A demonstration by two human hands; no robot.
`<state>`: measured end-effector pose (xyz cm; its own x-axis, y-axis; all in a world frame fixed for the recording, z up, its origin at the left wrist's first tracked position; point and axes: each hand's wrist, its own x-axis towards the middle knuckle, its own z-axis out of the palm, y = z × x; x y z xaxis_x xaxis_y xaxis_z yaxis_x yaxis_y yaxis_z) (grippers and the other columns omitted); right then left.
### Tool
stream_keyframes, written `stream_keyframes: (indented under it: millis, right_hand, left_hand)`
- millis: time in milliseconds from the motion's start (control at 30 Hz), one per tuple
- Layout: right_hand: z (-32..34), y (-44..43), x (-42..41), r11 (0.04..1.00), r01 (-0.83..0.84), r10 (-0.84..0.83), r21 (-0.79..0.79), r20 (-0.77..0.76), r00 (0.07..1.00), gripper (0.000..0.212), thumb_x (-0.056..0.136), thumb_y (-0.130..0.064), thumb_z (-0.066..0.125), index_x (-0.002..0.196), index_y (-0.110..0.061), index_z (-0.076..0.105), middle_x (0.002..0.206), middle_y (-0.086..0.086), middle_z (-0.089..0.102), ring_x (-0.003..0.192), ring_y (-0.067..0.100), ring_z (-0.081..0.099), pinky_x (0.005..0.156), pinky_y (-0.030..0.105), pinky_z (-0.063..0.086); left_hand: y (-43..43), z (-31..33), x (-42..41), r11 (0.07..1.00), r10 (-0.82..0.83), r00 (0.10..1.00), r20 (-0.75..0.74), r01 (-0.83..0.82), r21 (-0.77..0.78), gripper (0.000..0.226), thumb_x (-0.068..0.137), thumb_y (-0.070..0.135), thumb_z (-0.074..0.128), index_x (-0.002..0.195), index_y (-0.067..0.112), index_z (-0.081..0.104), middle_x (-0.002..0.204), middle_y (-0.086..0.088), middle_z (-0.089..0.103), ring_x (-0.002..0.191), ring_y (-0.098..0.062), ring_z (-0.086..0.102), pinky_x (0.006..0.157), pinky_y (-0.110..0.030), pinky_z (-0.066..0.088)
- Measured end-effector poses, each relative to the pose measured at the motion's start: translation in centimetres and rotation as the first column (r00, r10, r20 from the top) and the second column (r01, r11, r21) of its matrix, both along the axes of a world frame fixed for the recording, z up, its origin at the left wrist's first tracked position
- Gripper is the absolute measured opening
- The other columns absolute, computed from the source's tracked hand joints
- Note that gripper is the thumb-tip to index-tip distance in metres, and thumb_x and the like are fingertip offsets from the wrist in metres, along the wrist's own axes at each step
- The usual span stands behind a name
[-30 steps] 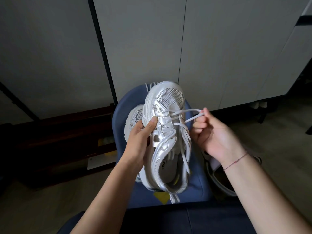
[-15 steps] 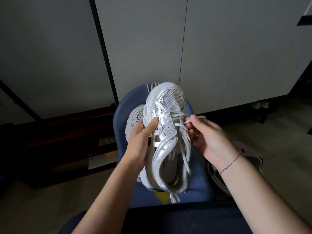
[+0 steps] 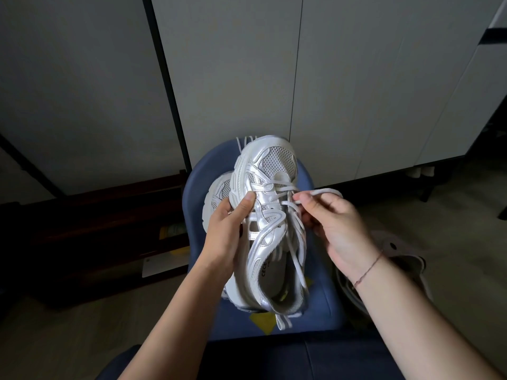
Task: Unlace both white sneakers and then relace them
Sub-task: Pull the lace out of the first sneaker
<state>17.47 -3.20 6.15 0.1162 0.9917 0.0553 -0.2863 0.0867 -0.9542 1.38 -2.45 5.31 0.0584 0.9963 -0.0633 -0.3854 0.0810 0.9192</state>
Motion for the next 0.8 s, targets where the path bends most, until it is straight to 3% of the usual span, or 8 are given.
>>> stream_keyframes:
  millis: [67,133,233,333,433,567,733,800]
  right_hand:
    - [0.1,0.1,0.1,0.999,0.025,-0.024,-0.034,0.001,1.0,0.014,0.09,-0.01,0.057,0.078,-0.008,0.065,0.059,-0.004,0.064,0.049,0.003,0.051,0.05,0.013,0.042]
    - [0.3,0.5,0.6,0.993,-0.02,-0.003,-0.117,-0.197,0.98,0.019,0.092,-0.013,0.053,0.075,-0.009,0.061,0.055,-0.003,0.06,0.045,0.004,0.05,0.046,0.013,0.041]
    - [0.9,1.2,2.0,0.975,-0.166,0.043,-0.144,-0.615,0.787,0.014,0.08,-0.017,0.06,0.067,-0.011,0.058,0.053,-0.005,0.053,0.041,0.003,0.046,0.042,0.012,0.039]
    - [1.0,1.8,3.7,0.985,-0.126,-0.011,-0.119,-0.767,0.642,0.018,0.08,-0.017,0.058,0.063,-0.011,0.059,0.056,-0.005,0.052,0.043,0.003,0.046,0.045,0.013,0.038]
    - [0.4,1.4,3.1,0.983,-0.111,0.004,-0.145,-0.589,0.808,0.02,0.084,-0.029,0.053,0.083,-0.01,0.06,0.062,-0.002,0.057,0.049,0.004,0.052,0.048,0.014,0.044]
    - [-0.3,0.8,0.5,0.992,-0.072,0.042,-0.103,-0.269,0.962,0.008,0.084,-0.012,0.058,0.084,-0.006,0.064,0.063,0.001,0.065,0.05,0.007,0.056,0.051,0.016,0.047]
    - [-0.2,1.0,0.4,0.996,0.001,-0.028,-0.093,-0.294,0.955,0.013,0.089,-0.007,0.055,0.08,-0.005,0.064,0.061,0.001,0.064,0.052,0.007,0.055,0.052,0.015,0.048]
    - [0.0,1.4,1.3,0.992,-0.003,-0.049,-0.127,-0.404,0.914,0.018,0.094,-0.013,0.05,0.079,-0.008,0.06,0.057,-0.003,0.061,0.047,0.003,0.053,0.047,0.012,0.044]
  left_hand:
    - [0.0,-0.1,-0.1,1.0,-0.001,1.0,-0.011,0.001,0.002,0.034,0.096,0.024,0.056,0.121,0.003,0.061,0.108,-0.02,0.071,0.097,-0.034,0.07,0.081,-0.04,0.058]
    - [-0.1,0.0,-0.1,1.0,-0.006,1.0,-0.012,0.006,0.003,0.034,0.096,0.024,0.056,0.122,0.002,0.061,0.108,-0.02,0.071,0.096,-0.033,0.07,0.079,-0.038,0.058]
    - [-0.2,0.0,-0.3,1.0,-0.019,1.0,-0.003,0.019,-0.004,0.032,0.097,0.025,0.055,0.121,0.004,0.062,0.106,-0.017,0.072,0.094,-0.029,0.072,0.075,-0.034,0.059]
    - [-0.3,0.1,-0.4,1.0,-0.023,1.0,0.01,0.023,-0.004,0.032,0.097,0.026,0.054,0.121,0.005,0.063,0.106,-0.016,0.073,0.094,-0.028,0.072,0.074,-0.033,0.058]
    - [-0.3,0.2,-0.1,1.0,-0.023,0.999,0.032,0.024,-0.004,0.032,0.098,0.023,0.054,0.12,0.002,0.062,0.105,-0.018,0.073,0.089,-0.027,0.072,0.069,-0.031,0.058]
    - [-0.3,0.0,0.2,1.0,-0.017,1.0,0.024,0.017,0.0,0.032,0.097,0.022,0.055,0.12,0.001,0.061,0.105,-0.02,0.072,0.09,-0.03,0.072,0.07,-0.032,0.058]
    - [-0.4,0.1,0.0,1.0,-0.015,0.999,0.03,0.015,0.004,0.029,0.097,0.02,0.055,0.118,0.001,0.062,0.099,-0.016,0.074,0.085,-0.025,0.073,0.066,-0.03,0.057]
    - [-0.4,0.1,-0.2,1.0,-0.013,1.0,0.023,0.013,0.0,0.029,0.097,0.022,0.055,0.117,0.004,0.063,0.101,-0.015,0.074,0.088,-0.026,0.073,0.069,-0.031,0.058]
